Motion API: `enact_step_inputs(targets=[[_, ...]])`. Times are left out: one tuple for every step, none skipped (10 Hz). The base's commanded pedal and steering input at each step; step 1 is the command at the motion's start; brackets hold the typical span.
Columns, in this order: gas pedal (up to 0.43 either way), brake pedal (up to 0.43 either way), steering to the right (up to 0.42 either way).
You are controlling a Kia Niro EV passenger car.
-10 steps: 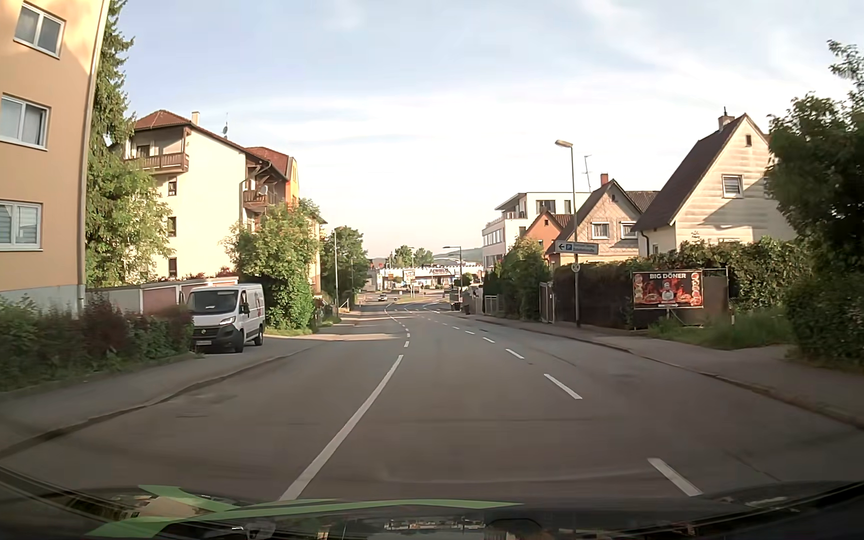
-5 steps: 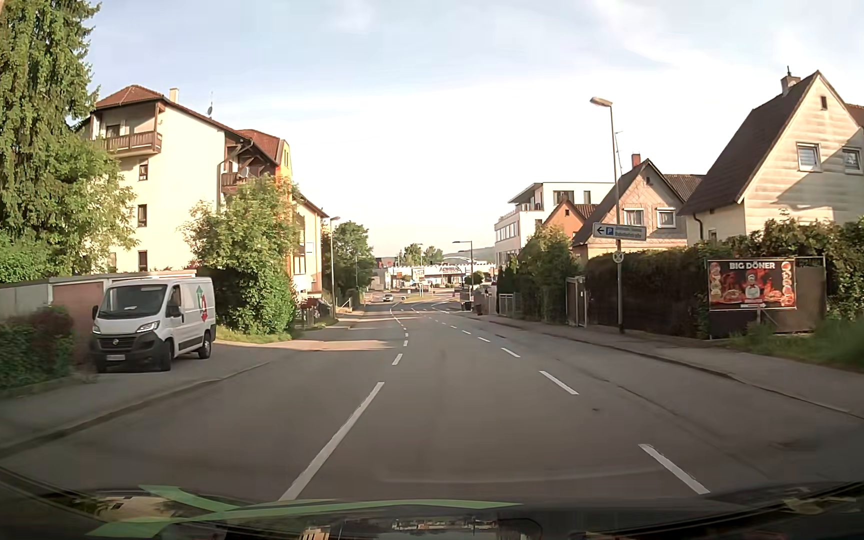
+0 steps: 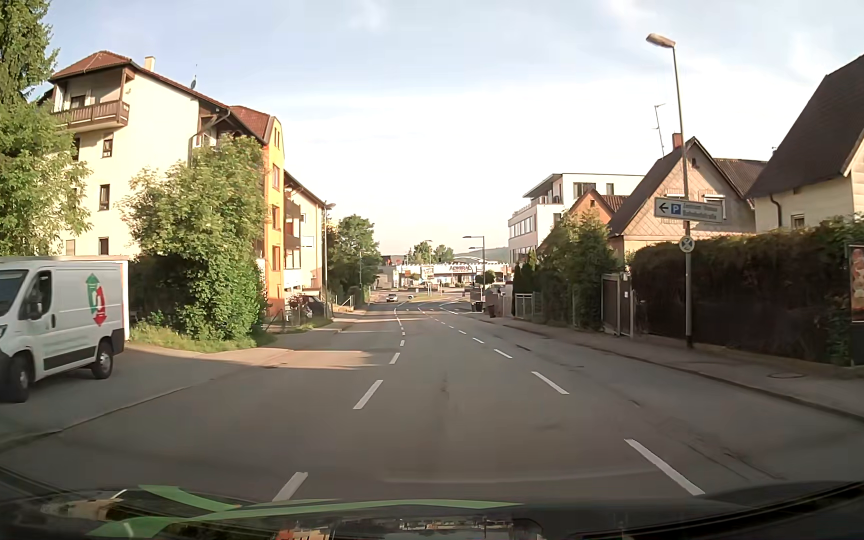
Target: Follow the waypoints while adhering to traffic rules and regulations
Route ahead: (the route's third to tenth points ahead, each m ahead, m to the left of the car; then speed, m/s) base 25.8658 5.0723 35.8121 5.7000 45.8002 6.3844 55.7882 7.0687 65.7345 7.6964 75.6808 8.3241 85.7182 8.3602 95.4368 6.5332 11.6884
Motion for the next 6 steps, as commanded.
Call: enact_step_inputs(targets=[[0.000,0.049,-0.015],[0.000,0.055,-0.017],[0.000,0.067,-0.019],[0.000,0.073,-0.020],[0.000,0.079,-0.021],[0.000,0.091,-0.021]])
